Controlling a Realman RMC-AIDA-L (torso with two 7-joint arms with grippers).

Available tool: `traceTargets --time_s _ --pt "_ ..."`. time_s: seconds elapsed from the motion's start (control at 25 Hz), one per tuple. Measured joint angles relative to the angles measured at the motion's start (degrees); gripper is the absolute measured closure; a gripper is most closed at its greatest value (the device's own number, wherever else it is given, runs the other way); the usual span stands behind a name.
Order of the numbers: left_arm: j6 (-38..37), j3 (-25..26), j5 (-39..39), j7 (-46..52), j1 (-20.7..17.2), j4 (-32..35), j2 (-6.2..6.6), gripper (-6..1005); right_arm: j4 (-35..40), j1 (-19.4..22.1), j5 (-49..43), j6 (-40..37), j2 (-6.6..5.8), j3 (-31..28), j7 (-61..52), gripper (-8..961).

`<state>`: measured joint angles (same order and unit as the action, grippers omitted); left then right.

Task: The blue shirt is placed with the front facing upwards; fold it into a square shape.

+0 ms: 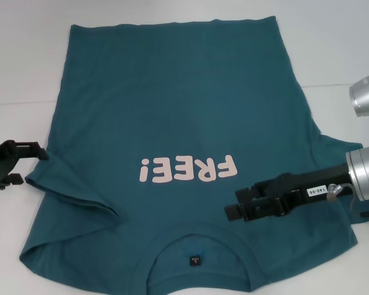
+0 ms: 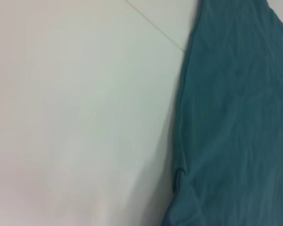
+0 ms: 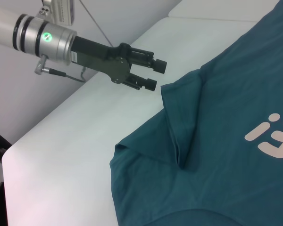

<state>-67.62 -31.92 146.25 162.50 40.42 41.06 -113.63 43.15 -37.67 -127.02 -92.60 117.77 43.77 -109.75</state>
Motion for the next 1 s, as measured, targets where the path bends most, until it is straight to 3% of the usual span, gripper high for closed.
traceTargets --time_s 1.0 --pt "6.6 -1.2 0.8 -0.5 1.5 -7.1 0.07 174 0.0 0.4 0.0 0.8 -0.18 0.1 0.2 220"
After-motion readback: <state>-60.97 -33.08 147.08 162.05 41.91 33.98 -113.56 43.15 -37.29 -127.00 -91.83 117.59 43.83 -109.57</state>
